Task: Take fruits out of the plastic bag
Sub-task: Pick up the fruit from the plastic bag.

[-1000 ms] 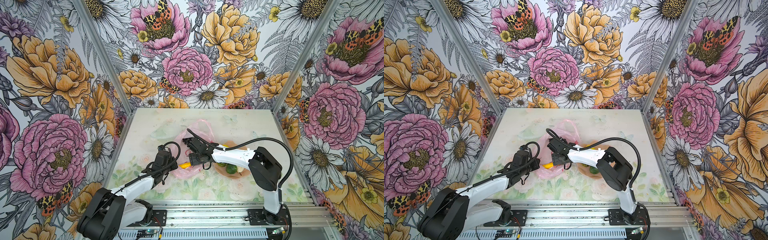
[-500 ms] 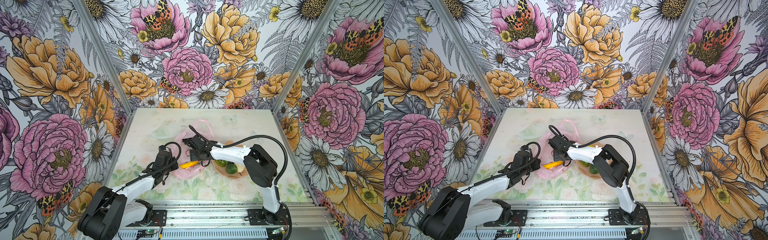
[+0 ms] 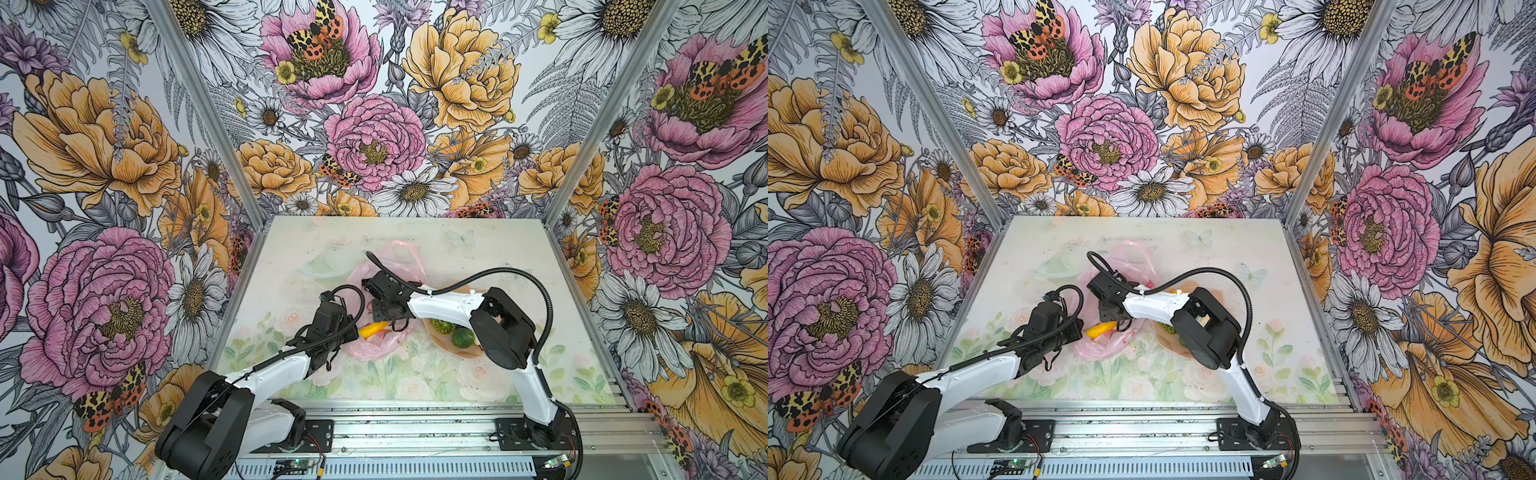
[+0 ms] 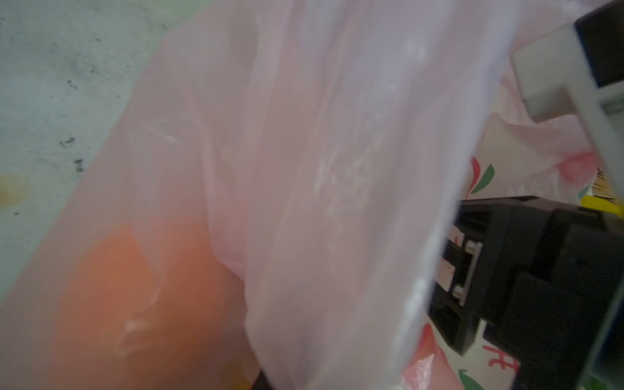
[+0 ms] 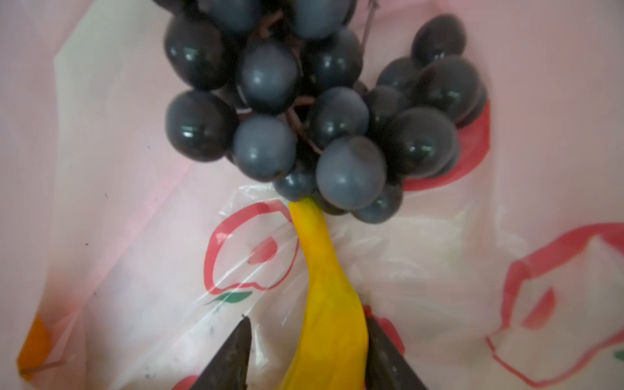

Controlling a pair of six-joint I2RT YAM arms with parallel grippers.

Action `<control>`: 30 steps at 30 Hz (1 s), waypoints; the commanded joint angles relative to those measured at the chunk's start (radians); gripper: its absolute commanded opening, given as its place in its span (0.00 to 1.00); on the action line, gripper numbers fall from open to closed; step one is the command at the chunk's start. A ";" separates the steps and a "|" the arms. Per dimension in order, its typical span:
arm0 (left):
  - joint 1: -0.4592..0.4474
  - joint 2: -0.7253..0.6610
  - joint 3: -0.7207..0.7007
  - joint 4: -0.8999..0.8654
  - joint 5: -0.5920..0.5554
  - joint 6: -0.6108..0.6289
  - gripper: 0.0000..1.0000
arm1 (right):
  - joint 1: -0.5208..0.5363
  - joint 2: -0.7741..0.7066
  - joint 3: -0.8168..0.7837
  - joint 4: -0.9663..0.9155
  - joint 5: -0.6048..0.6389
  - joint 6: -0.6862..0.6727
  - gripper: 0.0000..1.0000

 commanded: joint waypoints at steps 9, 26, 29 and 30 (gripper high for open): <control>-0.014 -0.002 0.000 0.013 -0.007 0.020 0.10 | 0.022 -0.085 -0.073 0.010 0.016 0.008 0.63; -0.052 -0.019 0.004 -0.002 -0.030 0.013 0.10 | 0.003 0.007 0.058 0.010 0.008 -0.022 0.37; -0.052 -0.025 0.000 0.000 -0.037 0.010 0.10 | 0.003 -0.005 0.074 0.011 0.021 -0.036 0.35; -0.052 -0.025 0.000 -0.002 -0.037 0.010 0.10 | 0.001 -0.009 0.079 0.011 0.026 -0.041 0.35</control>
